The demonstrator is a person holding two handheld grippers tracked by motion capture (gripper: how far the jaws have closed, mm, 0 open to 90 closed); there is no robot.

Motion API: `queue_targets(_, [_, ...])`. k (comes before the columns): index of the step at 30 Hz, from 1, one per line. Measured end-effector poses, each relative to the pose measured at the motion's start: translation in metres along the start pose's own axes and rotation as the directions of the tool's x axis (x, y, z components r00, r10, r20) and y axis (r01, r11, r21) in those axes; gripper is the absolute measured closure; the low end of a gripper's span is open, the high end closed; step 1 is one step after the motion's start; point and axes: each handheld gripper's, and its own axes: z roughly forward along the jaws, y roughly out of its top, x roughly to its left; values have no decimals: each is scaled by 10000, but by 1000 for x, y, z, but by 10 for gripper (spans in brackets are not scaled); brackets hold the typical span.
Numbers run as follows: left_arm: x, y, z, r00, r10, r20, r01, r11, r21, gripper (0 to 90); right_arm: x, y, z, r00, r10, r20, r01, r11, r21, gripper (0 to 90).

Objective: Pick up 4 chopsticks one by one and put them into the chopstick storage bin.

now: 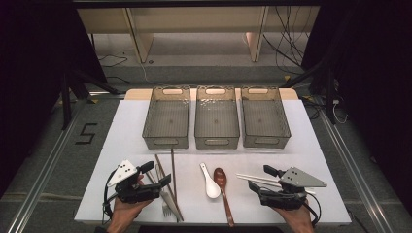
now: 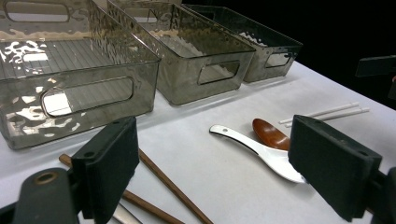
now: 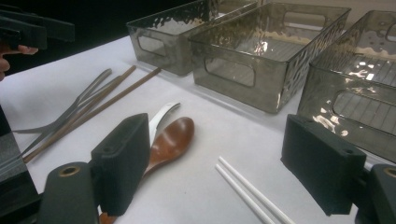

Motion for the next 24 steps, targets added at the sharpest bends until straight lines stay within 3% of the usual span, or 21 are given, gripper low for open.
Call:
queue_targets(10, [1, 0, -1, 10000, -57, -4, 57, 10000, -43, 158, -1, 6, 2, 9994, -293, -161, 301, 9982, 524, 254])
queue_targets(17, [1, 0, 0, 10000, -87, 5, 87, 10000, 1, 158, -11, 24, -2, 9958, -881, -231, 904, 9870, 1329, 266])
queue_targets(21, [1, 0, 0, 10000, -95, -16, 95, 9999, 33, 158, -17, 36, -2, 9914, -1224, -465, 1296, 9681, 2147, 275])
queue_targets(22, [1, 0, 0, 10000, -95, -16, 95, 9999, 33, 158, -17, 36, -2, 9914, -1224, -465, 1296, 9681, 2147, 275])
queue_targets(23, [1, 0, 0, 10000, -97, -14, 97, 10000, 13, 158, -19, 38, -2, 9901, -1279, -584, 1383, 9603, 2424, 275])
queue_targets(24, [1, 0, 0, 9999, -109, -22, 109, 9999, 12, 158, -21, 44, -1, 9858, -1589, -547, 1680, 9374, 3049, 275])
